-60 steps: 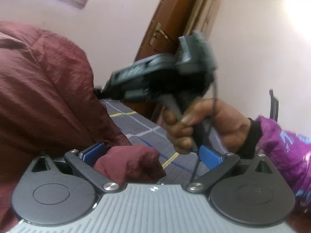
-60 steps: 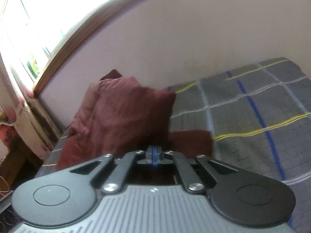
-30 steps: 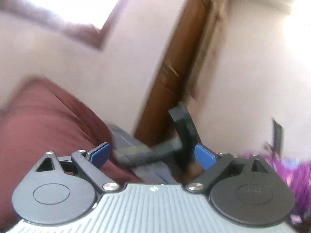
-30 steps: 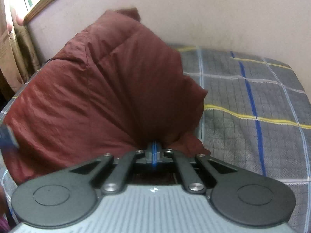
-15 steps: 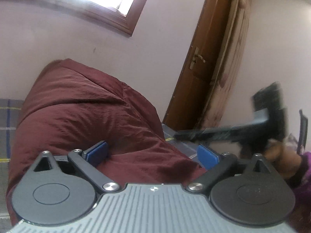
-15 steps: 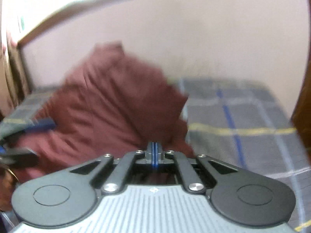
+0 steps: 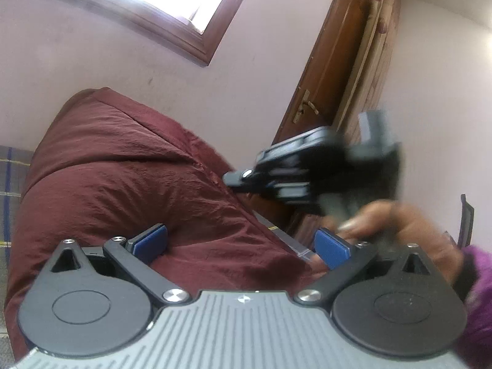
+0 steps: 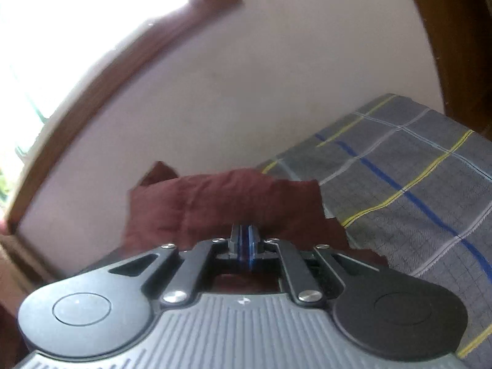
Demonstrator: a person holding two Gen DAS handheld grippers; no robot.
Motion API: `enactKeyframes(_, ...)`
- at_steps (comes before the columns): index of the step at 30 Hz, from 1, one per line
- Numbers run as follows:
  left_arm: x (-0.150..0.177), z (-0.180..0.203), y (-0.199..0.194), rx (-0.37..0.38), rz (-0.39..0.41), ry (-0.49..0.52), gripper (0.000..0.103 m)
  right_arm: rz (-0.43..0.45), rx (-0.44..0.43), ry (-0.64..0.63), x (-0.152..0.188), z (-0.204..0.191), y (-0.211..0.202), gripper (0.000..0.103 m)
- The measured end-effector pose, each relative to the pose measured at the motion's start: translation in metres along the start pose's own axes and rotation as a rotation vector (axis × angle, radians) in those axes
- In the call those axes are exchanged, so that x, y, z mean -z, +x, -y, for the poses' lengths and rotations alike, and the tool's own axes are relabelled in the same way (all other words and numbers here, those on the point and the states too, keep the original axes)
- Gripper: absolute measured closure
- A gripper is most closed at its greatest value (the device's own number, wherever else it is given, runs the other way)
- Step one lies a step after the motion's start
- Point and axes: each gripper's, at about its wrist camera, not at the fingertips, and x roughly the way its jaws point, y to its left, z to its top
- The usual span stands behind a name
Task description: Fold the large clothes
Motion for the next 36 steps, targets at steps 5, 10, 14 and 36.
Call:
enactKeyframes(5,-0.016,-0.004,-0.011,0.015,0.007,-0.052,0.005,0.048,0.197,-0.144,0.028,0.009,0.027,0.1)
enactKeyframes(10,-0.03,-0.016,-0.01,-0.128,0.019,-0.003,0.004,0.103,0.241,-0.164,0.05,0.03,0.033,0.1)
enactKeyframes(14,-0.028,-0.024,0.001,-0.175,0.003,0.036,0.003,0.149,0.292,-0.267,0.064,0.016,0.036,0.1)
enactKeyframes(36,-0.02,-0.04,0.059,-0.341,-0.124,0.115,0.0,-0.031,0.339,-0.391,0.059,0.012,0.088,0.101)
